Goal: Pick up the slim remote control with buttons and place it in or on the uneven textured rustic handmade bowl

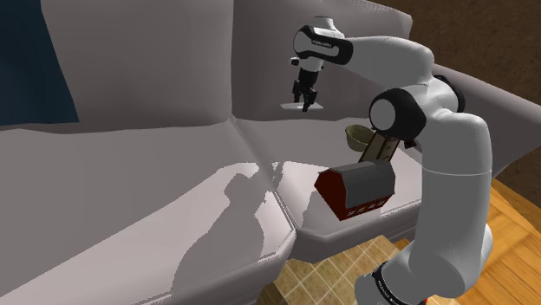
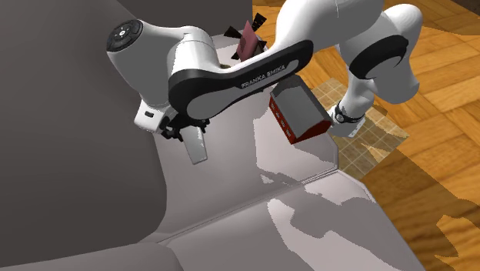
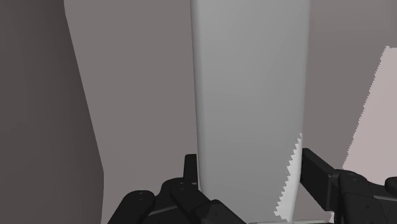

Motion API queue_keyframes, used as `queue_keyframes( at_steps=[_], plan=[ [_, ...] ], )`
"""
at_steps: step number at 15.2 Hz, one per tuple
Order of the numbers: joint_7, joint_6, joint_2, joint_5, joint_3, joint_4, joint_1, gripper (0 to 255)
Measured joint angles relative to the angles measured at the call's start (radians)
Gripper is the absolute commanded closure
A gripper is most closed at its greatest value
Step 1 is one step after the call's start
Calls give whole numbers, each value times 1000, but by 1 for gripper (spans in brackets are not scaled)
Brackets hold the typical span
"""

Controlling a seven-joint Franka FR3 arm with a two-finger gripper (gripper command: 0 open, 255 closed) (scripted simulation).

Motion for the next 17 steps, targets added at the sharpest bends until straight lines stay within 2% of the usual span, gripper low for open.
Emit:
queue_keyframes(
  at_steps=[9,17],
  plan=[
    [5,-145,33,6,2,180,-23,255],
    [-114,-31,-178,-40,-47,-143,-56,255]
  ],
)
